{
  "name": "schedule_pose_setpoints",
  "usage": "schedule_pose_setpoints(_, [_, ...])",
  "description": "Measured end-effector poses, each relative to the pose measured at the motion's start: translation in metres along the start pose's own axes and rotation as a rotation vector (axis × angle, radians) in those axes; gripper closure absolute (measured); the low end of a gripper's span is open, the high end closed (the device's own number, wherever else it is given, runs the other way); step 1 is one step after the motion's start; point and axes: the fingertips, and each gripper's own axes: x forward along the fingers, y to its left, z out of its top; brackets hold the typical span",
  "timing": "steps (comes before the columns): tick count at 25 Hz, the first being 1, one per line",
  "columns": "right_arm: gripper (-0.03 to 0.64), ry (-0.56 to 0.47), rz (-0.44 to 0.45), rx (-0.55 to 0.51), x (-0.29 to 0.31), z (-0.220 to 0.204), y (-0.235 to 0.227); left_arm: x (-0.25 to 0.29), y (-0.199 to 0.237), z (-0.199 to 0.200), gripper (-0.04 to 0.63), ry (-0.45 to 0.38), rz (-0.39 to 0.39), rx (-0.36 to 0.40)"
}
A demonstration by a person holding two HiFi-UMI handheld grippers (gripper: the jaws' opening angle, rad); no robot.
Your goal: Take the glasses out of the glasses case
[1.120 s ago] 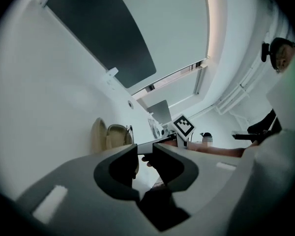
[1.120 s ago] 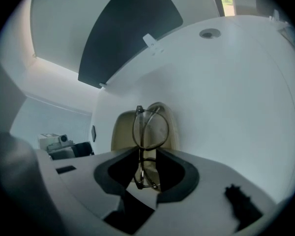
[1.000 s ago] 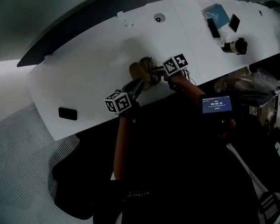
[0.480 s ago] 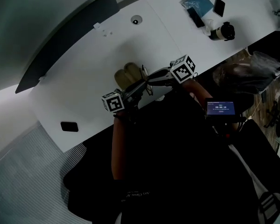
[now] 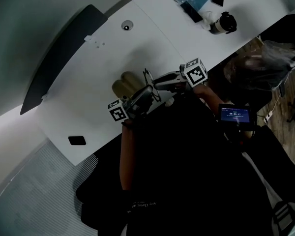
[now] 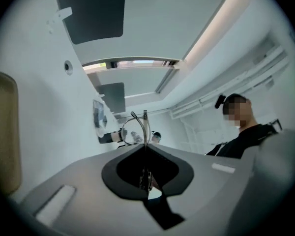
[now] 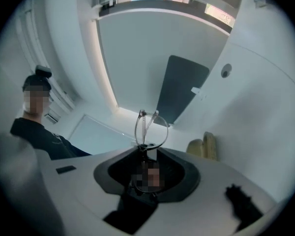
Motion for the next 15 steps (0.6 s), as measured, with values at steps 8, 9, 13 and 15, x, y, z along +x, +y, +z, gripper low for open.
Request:
schedule_pose_setpoints(8, [0.500, -0.444, 0.247, 0.158, -0.065, 0.057, 0.020, -0.059, -0.058, 0.050, 0.580, -0.549, -0.752, -0.209])
schedule_pose_setpoints(9, [0.500, -0.440, 0.239, 0.154, -0.068, 0.059, 0.022, -0.061, -0.059, 0.050, 0.580, -0.555, -0.773, -0.199])
schedule_pose_setpoints(13, [0.499, -0.320, 0.149, 0.047, -0.053, 0.056, 0.030, -0.025, -0.056, 0.039, 0.580, -0.407, -0.601, -0.091])
schedule_pose_setpoints(15, [0.497, -0.205, 0.079, -0.034, -0.042, 0.044, 0.026, -0.006, -0.047, 0.033, 0.580, -0.323, -0.481, -0.020])
